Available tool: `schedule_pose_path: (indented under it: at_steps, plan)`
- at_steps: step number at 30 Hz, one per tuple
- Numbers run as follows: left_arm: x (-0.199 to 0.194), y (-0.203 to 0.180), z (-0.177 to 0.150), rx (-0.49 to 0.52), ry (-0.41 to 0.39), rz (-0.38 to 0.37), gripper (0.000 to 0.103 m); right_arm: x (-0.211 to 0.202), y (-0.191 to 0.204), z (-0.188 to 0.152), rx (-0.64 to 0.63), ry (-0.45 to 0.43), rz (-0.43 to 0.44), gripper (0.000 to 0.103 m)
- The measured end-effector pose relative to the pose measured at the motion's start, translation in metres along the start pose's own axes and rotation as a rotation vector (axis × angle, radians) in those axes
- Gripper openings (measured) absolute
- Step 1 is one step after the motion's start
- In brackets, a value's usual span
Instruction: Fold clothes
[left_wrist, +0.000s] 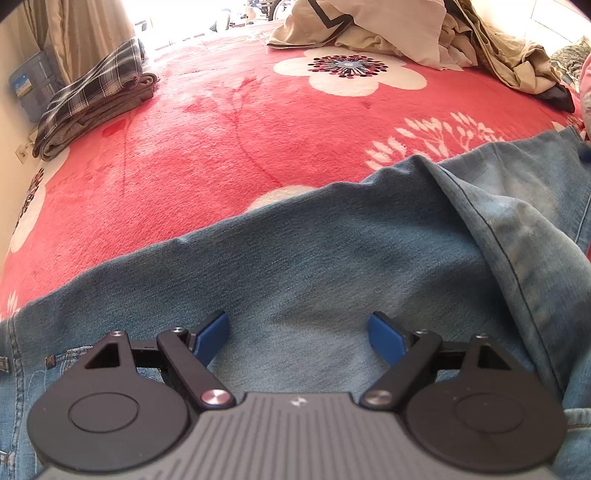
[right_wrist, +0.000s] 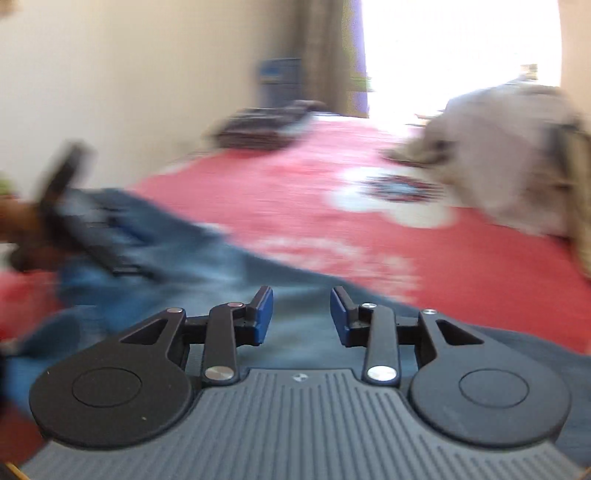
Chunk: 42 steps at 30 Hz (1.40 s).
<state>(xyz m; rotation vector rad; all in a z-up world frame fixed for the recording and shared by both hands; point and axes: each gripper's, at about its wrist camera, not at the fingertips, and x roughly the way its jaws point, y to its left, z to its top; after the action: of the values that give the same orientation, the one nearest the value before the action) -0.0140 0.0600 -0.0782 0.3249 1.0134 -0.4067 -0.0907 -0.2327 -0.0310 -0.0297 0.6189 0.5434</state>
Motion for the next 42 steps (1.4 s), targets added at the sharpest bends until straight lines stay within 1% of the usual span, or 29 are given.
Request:
schedule_pose_path:
  at_steps: [4,7,8,9,10,13,15,16,18,20,22,23,24,26,27,29,31,33,35,38,42]
  plan:
    - [0.000,0.001,-0.001,0.000,-0.004,-0.002,0.085,0.006,0.036,-0.003,0.040,0.054,0.253,0.034]
    - [-0.001,0.001,-0.001,0.000,-0.007,-0.003,0.085,0.004,0.058,-0.009,0.067,0.106,0.384,0.035]
    - [-0.001,0.001,-0.001,0.001,-0.008,-0.004,0.085,0.002,0.063,-0.012,0.077,0.126,0.422,0.037]
    - [-0.001,0.001,-0.001,0.001,-0.010,-0.005,0.085,0.002,0.067,-0.015,0.085,0.148,0.452,0.042]
    - [-0.001,0.001,-0.001,0.002,-0.010,-0.006,0.085,0.004,0.072,-0.017,0.088,0.172,0.477,0.043]
    - [-0.001,0.001,-0.002,0.003,-0.012,-0.007,0.085,0.011,0.084,-0.024,0.081,0.251,0.523,0.044]
    - [-0.001,0.002,-0.002,0.003,-0.013,-0.008,0.085,0.019,0.093,-0.028,0.069,0.294,0.535,0.045]
    - [-0.001,0.002,-0.002,0.003,-0.013,-0.008,0.085,0.023,0.097,-0.030,0.060,0.313,0.536,0.046]
    - [-0.001,0.002,-0.002,0.004,-0.014,-0.007,0.085,0.029,0.105,-0.037,0.025,0.332,0.512,0.047]
    - [-0.001,0.002,-0.002,0.004,-0.014,-0.006,0.085,0.038,0.108,-0.042,0.034,0.351,0.497,0.047]
    - [-0.001,0.002,-0.002,0.004,-0.013,-0.006,0.085,0.042,0.109,-0.044,0.054,0.353,0.495,0.038]
    - [-0.001,0.002,-0.002,0.005,-0.013,-0.006,0.085,0.042,0.110,-0.044,0.048,0.348,0.494,0.030]
    - [-0.001,0.001,-0.002,0.005,-0.014,-0.006,0.085,0.038,0.110,-0.042,0.042,0.331,0.489,0.019]
    - [-0.001,0.002,-0.001,0.005,-0.014,-0.006,0.085,0.030,0.108,-0.040,0.030,0.298,0.480,0.012]
    - [-0.001,0.002,-0.001,0.005,-0.013,-0.006,0.085,0.025,0.106,-0.038,0.030,0.278,0.474,0.011]
    - [-0.001,0.002,-0.002,0.006,-0.014,-0.007,0.085,0.009,0.091,-0.029,0.067,0.208,0.436,0.010]
    - [-0.001,0.002,-0.002,0.006,-0.014,-0.007,0.085,-0.011,0.069,-0.015,0.130,0.132,0.386,0.010]
    - [-0.001,0.002,-0.002,0.005,-0.014,-0.006,0.085,-0.036,0.040,-0.002,0.178,0.045,0.294,0.010]
    - [-0.001,0.002,-0.002,0.006,-0.014,-0.007,0.085,-0.064,0.010,0.011,0.218,-0.041,0.187,0.010]
    - [-0.001,0.002,-0.002,0.006,-0.015,-0.007,0.085,-0.110,-0.040,0.024,0.270,-0.173,-0.008,0.010]
    - [-0.001,0.003,-0.002,0.007,-0.015,-0.008,0.085,-0.159,-0.096,0.028,0.327,-0.311,-0.305,0.010]
